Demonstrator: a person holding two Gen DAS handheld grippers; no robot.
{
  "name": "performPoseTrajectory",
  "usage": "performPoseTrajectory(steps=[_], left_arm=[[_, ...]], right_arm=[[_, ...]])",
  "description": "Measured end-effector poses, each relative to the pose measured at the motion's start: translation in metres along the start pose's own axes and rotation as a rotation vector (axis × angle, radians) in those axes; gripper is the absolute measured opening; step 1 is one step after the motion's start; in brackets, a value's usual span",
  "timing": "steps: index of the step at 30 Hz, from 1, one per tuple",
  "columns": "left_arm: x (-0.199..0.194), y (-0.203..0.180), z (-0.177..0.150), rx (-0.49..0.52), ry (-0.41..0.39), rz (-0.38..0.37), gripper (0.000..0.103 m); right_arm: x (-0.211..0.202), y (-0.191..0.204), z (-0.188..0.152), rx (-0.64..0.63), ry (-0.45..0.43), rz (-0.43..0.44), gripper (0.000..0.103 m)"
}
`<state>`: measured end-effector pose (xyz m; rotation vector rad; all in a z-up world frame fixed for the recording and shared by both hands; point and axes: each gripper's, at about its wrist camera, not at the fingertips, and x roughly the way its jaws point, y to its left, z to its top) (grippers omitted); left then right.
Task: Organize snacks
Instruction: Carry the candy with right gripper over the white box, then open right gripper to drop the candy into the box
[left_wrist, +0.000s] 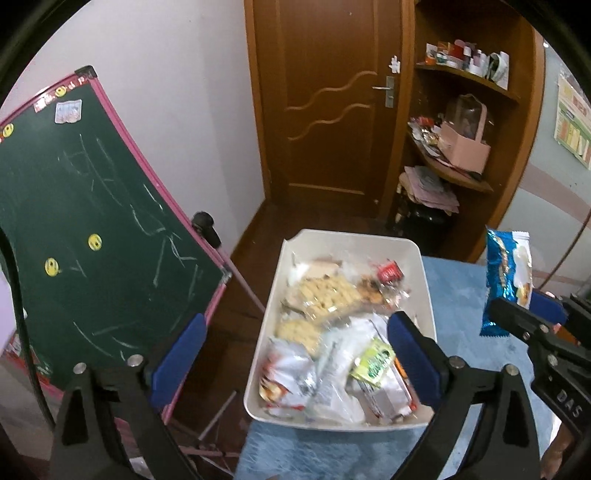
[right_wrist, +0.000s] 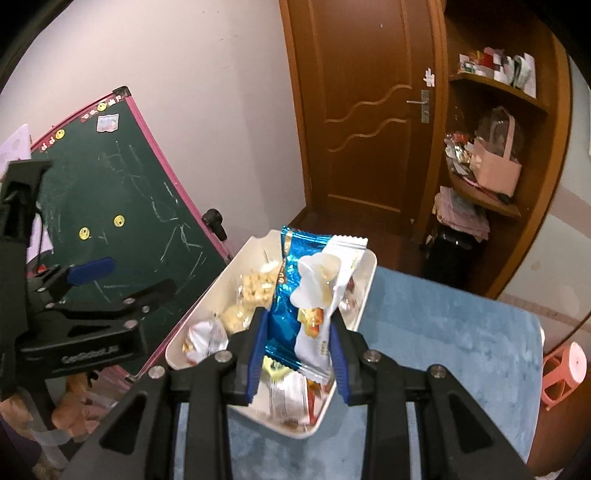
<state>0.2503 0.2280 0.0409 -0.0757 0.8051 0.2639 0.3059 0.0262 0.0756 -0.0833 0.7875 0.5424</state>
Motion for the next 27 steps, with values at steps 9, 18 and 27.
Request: performPoseTrajectory(steps=[9,18,27], left_arm=[[0.025,0.009,0.022,-0.027,0.011,0.006,0.102],[0.049,0.007,0.018,-0.040,0.063,-0.031,0.102],[0.040,-0.007,0.008,-0.012,0.076,-0.062,0.102]], right_arm=[[0.056,0.003,0.030,0.001,0.054,-0.035,0.034],[0.086,-0.003,0.016,0.029,0.117,-0.033,0.052],[0.067,-0.022,-0.007,0.090,0.141,-0.018,0.052]])
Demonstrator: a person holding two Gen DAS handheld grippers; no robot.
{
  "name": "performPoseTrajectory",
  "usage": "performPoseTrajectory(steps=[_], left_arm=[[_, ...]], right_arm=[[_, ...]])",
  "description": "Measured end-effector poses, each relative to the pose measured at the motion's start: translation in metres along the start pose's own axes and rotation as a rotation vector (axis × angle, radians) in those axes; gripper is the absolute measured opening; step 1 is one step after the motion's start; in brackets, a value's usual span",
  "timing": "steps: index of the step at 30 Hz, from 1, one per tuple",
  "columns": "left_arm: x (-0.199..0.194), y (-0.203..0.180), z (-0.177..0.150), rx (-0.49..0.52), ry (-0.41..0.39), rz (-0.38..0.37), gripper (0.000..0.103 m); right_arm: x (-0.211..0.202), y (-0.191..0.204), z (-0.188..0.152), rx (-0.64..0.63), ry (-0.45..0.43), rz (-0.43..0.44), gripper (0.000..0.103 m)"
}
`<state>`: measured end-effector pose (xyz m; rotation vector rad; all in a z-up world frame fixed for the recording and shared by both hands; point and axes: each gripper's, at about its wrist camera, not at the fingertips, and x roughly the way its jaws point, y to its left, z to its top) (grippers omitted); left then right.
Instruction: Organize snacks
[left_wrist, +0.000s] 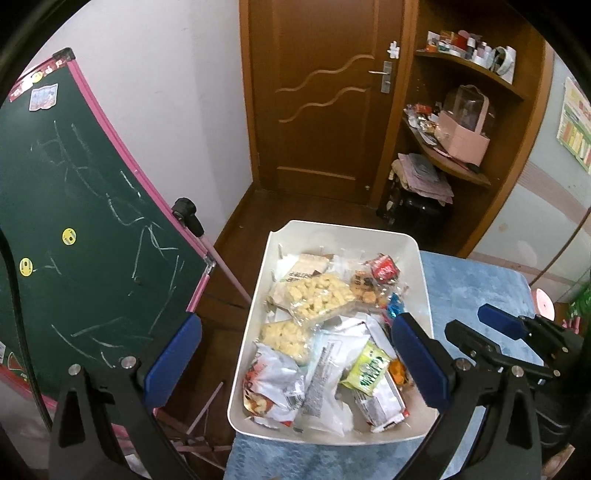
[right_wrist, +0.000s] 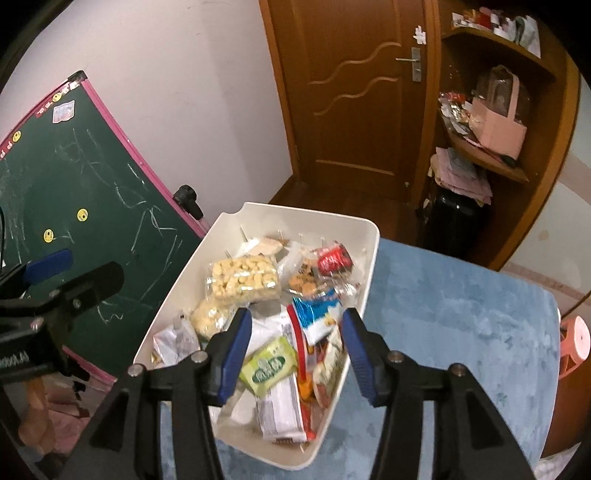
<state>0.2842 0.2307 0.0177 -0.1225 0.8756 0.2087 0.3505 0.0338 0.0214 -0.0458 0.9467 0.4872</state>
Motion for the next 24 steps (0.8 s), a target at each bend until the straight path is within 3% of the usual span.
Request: performPoseTrajectory(steps=[16,24], left_arm=[[-0.078,-0.061,-0.035,0.103,-0.040,-0.071,0.102],[-0.127,-0.090,-0.073,0.148,-0.047,-0.146,0.102]], right_arm=[[-0.111,-0.041,-0.061,0.081,-0.099,-0.064,0.052],[-0.175,-0.060,-0.110,0.126,-0.140,-0.083,0.052]])
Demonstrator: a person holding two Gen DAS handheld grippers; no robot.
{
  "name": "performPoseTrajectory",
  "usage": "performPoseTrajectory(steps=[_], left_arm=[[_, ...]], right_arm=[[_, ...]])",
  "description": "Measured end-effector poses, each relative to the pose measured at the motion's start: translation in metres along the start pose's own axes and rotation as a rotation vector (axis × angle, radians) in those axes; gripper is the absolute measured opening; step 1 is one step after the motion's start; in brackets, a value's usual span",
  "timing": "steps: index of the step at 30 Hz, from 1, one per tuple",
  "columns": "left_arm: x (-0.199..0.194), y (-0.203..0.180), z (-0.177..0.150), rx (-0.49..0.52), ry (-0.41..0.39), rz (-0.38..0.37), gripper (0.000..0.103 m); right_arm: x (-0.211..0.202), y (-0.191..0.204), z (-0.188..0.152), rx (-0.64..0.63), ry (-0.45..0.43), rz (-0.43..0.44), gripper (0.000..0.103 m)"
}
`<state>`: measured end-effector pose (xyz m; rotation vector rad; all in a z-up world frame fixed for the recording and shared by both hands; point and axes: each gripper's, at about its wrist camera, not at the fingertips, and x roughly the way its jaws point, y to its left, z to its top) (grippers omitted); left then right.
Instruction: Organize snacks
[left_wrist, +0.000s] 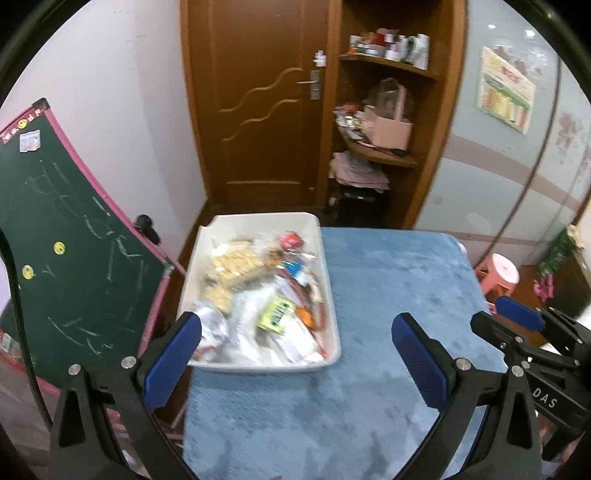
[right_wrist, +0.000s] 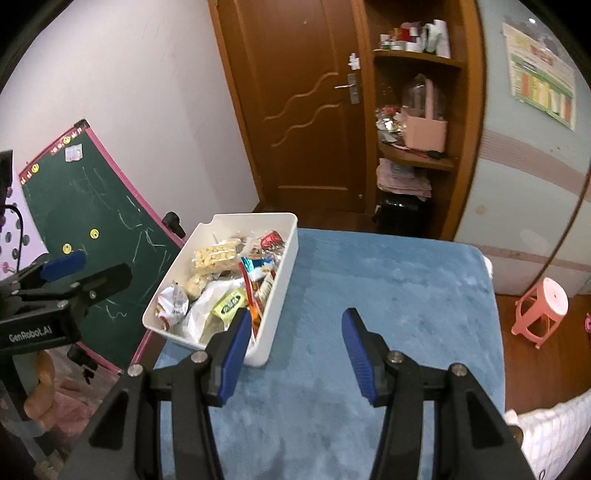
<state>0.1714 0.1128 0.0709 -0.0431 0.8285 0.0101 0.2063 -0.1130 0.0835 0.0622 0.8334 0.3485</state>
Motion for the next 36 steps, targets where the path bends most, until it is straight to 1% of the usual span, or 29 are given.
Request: performPoseTrajectory(steps=[3,5,7,8,11,12,14,17,19,21,23,25,27,31,33,36], left_arm=[[-0.013,-0.017,-0.016,0.022,0.009,-0.023,0.102],[-0.021,-0.030,-0.030,0.033,0.022,-0.038,0.102],[-0.025,-0.039,-0.043,0.029,0.041,-0.057,0.102],[-0.026,-0.042,-0.048,0.026,0.055,-0.071,0.102],[-0.029,-0.052,-0.070,0.002,0.104,-0.124,0.102],[-0.029,-0.055,-0.076,-0.002,0.112,-0.127,0.102],[-0.031,-0.061,-0.088,0.002,0.114,-0.105,0.102],[-0.044,-0.070,-0.106,0.020,0.071,-0.004,0.102],[-0.051,-0.074,-0.115,0.030,0.051,0.030,0.102],[-0.059,-0.077,-0.124,0.028,0.057,0.020,0.102],[-0.063,-0.079,-0.129,0.033,0.054,0.011,0.102],[-0.067,-0.081,-0.133,0.044,0.045,0.049,0.102],[-0.066,-0.080,-0.133,0.033,0.048,0.066,0.102],[-0.066,-0.075,-0.135,-0.005,0.046,0.059,0.102],[-0.066,-0.075,-0.136,-0.009,0.047,0.059,0.102],[-0.065,-0.078,-0.136,-0.001,0.042,0.052,0.102]], right_arm=[[-0.023,-0.008,-0.019,0.017,-0.012,-0.014,0.052],[-0.038,-0.012,-0.033,0.023,-0.018,-0.037,0.055],[-0.050,-0.015,-0.045,0.031,-0.024,-0.048,0.067],[-0.057,-0.017,-0.053,0.035,-0.029,-0.057,0.068],[-0.074,-0.020,-0.072,0.049,-0.043,-0.089,0.069],[-0.079,-0.022,-0.078,0.063,-0.043,-0.095,0.069],[-0.088,-0.026,-0.089,0.104,-0.050,-0.104,0.069],[-0.097,-0.033,-0.106,0.165,-0.044,-0.111,0.069],[-0.099,-0.036,-0.115,0.199,-0.026,-0.101,0.070],[-0.099,-0.038,-0.121,0.228,0.000,-0.078,0.070],[-0.101,-0.036,-0.128,0.220,0.006,-0.077,0.070],[-0.103,-0.031,-0.132,0.199,0.008,-0.087,0.070],[-0.105,-0.026,-0.134,0.181,0.001,-0.090,0.070],[-0.109,-0.020,-0.133,0.142,-0.020,-0.125,0.070],[-0.112,-0.018,-0.134,0.131,-0.031,-0.143,0.070],[-0.115,-0.019,-0.137,0.137,-0.045,-0.144,0.070]])
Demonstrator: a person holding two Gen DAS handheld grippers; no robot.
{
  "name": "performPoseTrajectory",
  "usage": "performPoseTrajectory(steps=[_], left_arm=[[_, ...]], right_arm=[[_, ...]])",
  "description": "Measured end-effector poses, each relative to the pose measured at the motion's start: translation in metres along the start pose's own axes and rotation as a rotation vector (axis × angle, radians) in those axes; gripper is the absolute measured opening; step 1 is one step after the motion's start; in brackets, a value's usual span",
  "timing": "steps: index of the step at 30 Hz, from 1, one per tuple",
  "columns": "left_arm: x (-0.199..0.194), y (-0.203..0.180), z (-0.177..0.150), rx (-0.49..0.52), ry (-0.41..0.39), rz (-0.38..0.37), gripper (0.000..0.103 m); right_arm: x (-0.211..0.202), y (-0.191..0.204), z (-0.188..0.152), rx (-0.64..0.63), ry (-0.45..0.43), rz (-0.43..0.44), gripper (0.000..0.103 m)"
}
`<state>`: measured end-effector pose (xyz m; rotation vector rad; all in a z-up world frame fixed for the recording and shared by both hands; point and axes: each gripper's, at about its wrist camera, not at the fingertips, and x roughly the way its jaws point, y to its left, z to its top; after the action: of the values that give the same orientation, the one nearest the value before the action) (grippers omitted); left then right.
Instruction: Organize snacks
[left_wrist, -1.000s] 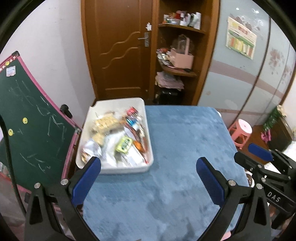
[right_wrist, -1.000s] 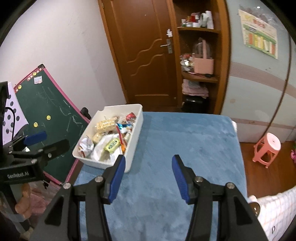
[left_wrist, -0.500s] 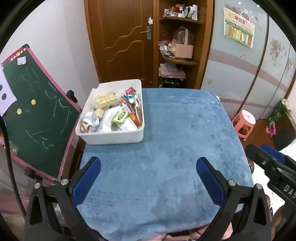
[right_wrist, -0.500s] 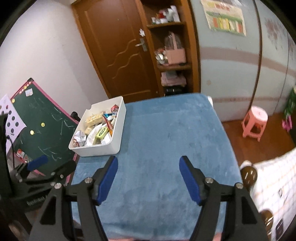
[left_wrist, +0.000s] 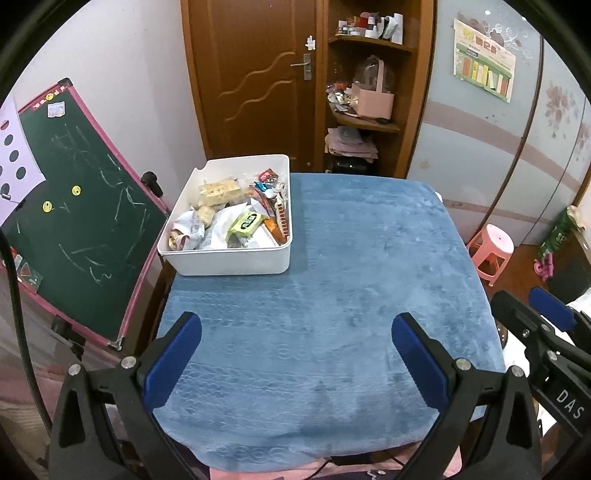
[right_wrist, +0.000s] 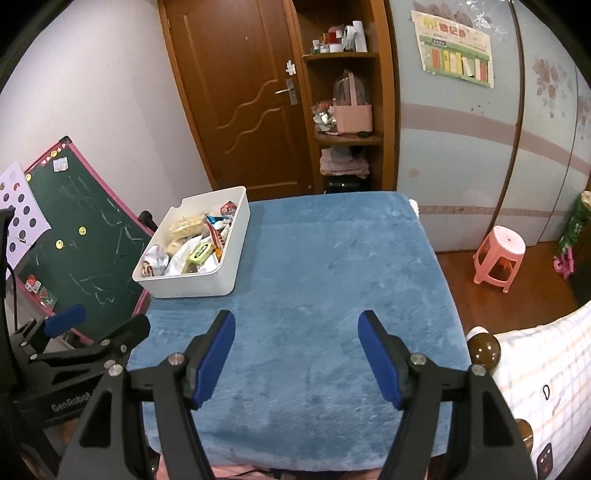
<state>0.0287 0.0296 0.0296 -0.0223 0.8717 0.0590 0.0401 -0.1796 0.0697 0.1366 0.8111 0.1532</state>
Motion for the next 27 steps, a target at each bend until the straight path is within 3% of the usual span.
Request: performPoseTrajectory(steps=[27], left_arm=[[0.003,-0.014,-0.005,0.015,0.010,0.003,0.102]], right_arm=[[0.005,-0.004,-0.008,0.007,0.014,-0.040,0.070]])
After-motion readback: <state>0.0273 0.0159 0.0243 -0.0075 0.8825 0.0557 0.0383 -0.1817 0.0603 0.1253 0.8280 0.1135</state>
